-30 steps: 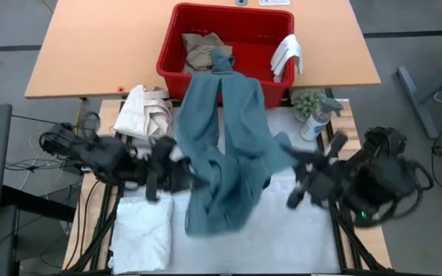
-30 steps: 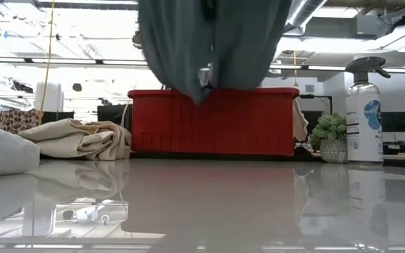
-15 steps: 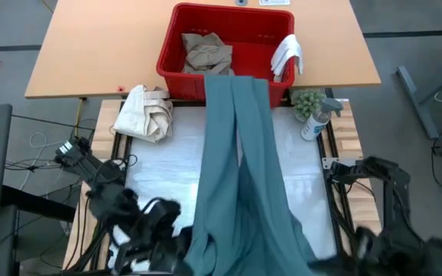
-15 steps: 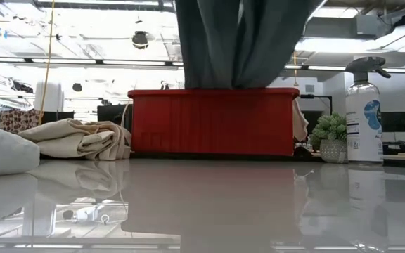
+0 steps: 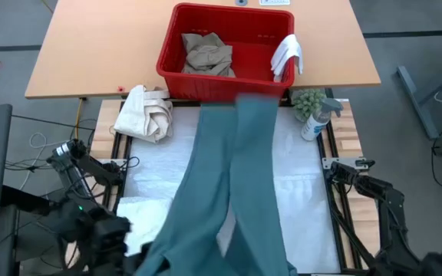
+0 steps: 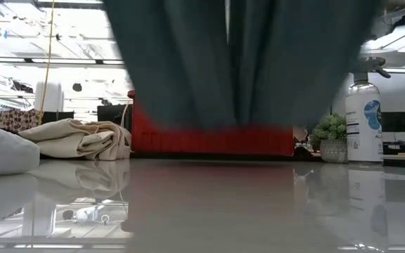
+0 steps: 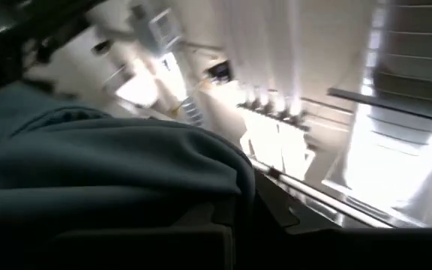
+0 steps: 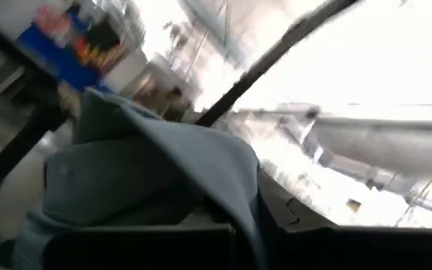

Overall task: Fold Laundry from Bin
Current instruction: Put the blue pants in the center of the table, then fold the blue pants

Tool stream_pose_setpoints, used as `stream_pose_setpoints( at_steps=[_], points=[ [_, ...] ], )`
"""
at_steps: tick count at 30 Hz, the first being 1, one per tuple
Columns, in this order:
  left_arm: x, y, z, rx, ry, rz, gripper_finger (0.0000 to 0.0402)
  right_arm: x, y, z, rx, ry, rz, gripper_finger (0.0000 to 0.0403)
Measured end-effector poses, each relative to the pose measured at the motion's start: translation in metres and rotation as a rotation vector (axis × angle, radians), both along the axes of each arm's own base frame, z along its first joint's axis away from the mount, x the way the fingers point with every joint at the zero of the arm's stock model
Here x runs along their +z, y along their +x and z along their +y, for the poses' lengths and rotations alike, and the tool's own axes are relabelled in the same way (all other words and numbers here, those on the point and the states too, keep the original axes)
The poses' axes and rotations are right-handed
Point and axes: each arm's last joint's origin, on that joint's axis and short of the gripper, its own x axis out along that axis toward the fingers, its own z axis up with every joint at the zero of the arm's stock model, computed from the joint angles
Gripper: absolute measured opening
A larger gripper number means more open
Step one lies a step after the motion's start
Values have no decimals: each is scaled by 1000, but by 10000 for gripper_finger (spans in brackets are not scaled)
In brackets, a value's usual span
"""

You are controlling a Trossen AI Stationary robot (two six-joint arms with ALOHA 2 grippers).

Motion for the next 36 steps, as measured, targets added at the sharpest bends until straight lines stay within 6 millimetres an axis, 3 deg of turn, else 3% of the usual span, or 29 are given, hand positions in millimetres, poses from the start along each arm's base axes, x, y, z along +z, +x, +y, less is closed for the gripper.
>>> stream_pose_setpoints(
  at_steps=[4, 10, 13, 17, 19, 21, 28, 32, 36],
  points=[
    [23, -9, 8, 87, 33, -118, 0, 16, -3, -15, -35, 20, -92, 33],
    [60, -16, 39, 541, 75, -110, 0, 48, -10, -67, -199, 78, -195, 33],
    [69, -18, 58, 845, 152, 44, 0, 63, -11, -107, -322, 199, -175, 33],
    [67, -15, 90, 1225, 261, 521, 0, 76, -10, -177, -495, 484, -95, 33],
    [60, -7, 105, 1326, 218, 741, 0, 74, -9, -206, -568, 621, -138, 33],
    [51, 4, 116, 1404, 202, 851, 0, 70, -3, -228, -667, 655, -163, 33],
    [28, 36, 147, 1582, 228, 902, 0, 55, 29, -280, -945, 562, -188, 33],
    [12, 53, 160, 1669, 287, 942, 0, 33, 52, -297, -1068, 467, -159, 33],
    [-10, 68, 171, 1747, 388, 991, 0, 3, 76, -301, -1136, 360, -91, 33]
  ],
)
